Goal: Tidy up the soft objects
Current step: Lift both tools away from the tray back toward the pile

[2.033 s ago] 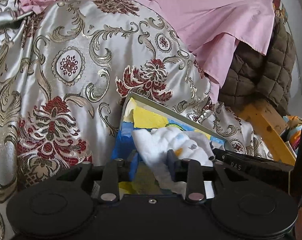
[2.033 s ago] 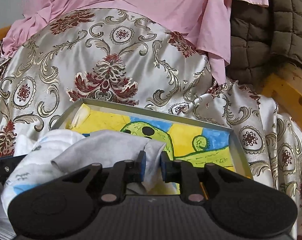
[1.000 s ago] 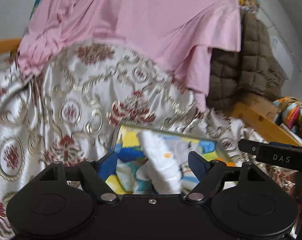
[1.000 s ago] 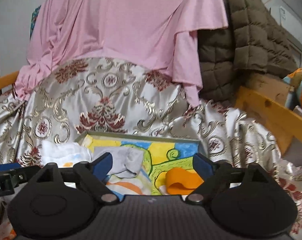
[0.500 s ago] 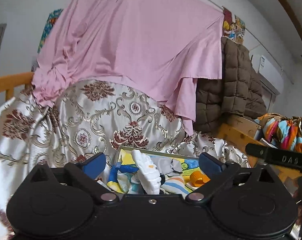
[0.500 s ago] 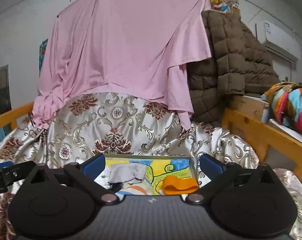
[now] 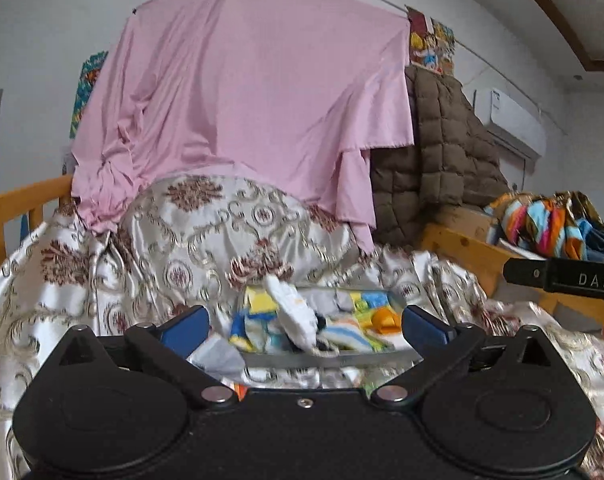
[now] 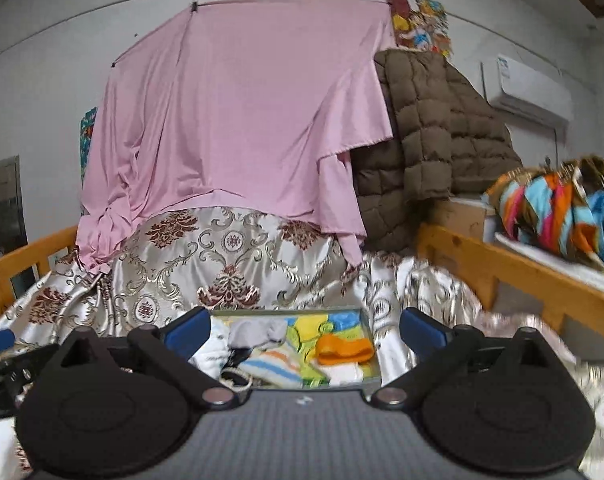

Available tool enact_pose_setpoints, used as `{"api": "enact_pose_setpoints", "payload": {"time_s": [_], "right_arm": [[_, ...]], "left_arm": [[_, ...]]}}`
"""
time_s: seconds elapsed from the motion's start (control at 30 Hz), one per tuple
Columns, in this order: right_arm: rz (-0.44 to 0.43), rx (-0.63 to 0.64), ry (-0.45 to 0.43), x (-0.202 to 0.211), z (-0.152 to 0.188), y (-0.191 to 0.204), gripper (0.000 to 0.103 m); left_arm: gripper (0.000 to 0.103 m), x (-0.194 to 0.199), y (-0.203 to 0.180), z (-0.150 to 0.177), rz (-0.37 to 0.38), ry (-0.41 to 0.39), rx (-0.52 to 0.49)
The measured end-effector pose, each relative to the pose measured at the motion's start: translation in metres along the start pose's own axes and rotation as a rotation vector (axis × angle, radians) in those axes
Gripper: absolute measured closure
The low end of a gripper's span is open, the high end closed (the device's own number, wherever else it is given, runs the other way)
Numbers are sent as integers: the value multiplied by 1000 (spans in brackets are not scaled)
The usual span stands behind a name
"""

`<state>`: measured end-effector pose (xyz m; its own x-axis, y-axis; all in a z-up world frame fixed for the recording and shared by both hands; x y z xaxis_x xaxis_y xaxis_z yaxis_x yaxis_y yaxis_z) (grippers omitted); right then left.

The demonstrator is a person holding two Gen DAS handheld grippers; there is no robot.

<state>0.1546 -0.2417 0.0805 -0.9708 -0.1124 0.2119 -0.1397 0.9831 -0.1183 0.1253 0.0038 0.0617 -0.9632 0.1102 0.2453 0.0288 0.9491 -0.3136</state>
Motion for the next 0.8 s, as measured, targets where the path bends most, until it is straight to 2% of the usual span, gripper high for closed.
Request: {"api": "enact_pose_setpoints", "payload": {"time_s": [0.2, 0.43, 0.8], "right_arm": [[27, -19, -1, 29, 25, 2, 0], [60, 77, -13, 60, 54, 16, 0], [-4, 130, 38, 77, 101, 60, 0]], "left_arm": [[1, 23, 4, 25, -3, 64, -48], [1, 44, 8, 49, -22, 134, -99], [1, 47, 26, 73, -163, 267, -142]]}}
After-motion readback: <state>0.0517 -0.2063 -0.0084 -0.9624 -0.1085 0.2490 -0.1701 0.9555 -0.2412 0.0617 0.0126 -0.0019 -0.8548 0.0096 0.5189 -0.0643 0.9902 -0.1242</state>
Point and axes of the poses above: each gripper's, at about its wrist camera, not at the fingertips, and x roughly against the way its jaws point, y to its left, z to its underside, the point moved 2 cm from there along -x, roughly the way its jaws point, and after that the axes turned 11 degrees about x, right-handed, at the moved point
